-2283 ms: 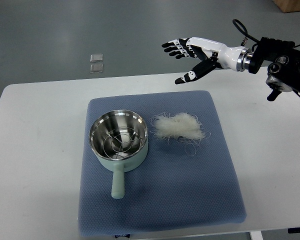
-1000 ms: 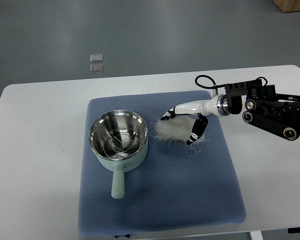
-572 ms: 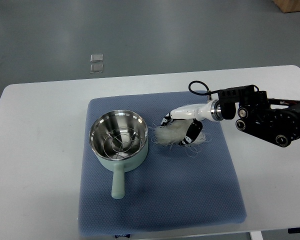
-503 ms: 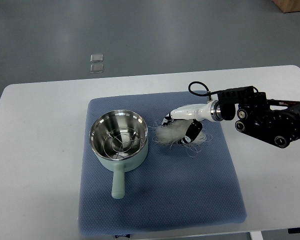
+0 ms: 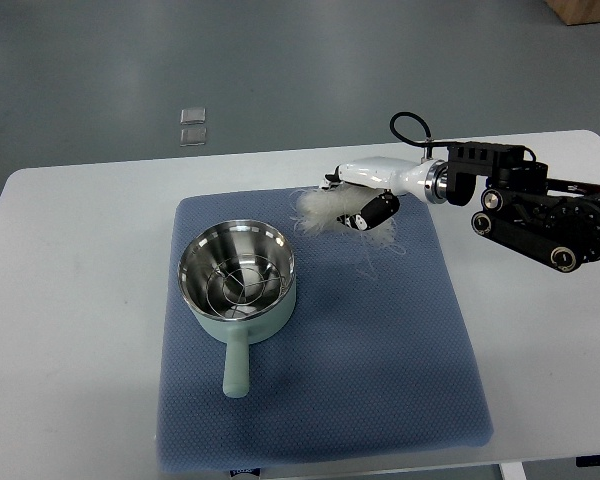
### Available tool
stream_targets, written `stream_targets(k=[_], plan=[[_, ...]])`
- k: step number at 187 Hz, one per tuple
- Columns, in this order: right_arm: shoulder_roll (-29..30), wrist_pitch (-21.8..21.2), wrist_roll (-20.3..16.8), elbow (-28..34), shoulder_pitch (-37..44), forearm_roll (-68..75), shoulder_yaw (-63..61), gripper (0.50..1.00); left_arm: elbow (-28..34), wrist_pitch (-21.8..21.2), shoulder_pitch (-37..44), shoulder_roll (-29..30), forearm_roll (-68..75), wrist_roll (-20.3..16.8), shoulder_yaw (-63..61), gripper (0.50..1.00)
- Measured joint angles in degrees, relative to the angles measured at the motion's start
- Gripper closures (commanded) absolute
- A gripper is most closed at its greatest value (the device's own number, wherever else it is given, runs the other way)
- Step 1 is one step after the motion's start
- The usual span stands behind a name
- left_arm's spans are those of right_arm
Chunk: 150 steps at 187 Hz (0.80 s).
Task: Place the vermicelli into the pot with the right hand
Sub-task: 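Lift the vermicelli with the right hand and carry it over the steel pot, then open the right hand to drop the vermicelli into the pot, then withdraw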
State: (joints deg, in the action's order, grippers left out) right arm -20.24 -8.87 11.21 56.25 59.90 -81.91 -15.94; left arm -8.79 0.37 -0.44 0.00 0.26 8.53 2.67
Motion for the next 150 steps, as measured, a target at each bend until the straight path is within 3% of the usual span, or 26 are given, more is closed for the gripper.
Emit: stream_targets(k=[75, 149, 150], plan=[[1.09, -2.46, 0.03, 8.96, 3.98, 7.75, -4.03, 1.000, -0.36, -0.03, 0.00, 0.00, 0.00, 0.00, -0.04, 0.500], [9.79, -1.94, -0.15, 6.72, 3.30, 6.93, 0.83, 1.000, -0.44, -0.03, 0.00, 0.00, 0.00, 0.00, 0.00, 0.500], [9.82, -1.91, -0.15, 6.67, 3.28, 6.92, 0.91, 0.971, -0.44, -0.03, 0.00, 0.00, 0.00, 0.00, 0.00, 0.500]])
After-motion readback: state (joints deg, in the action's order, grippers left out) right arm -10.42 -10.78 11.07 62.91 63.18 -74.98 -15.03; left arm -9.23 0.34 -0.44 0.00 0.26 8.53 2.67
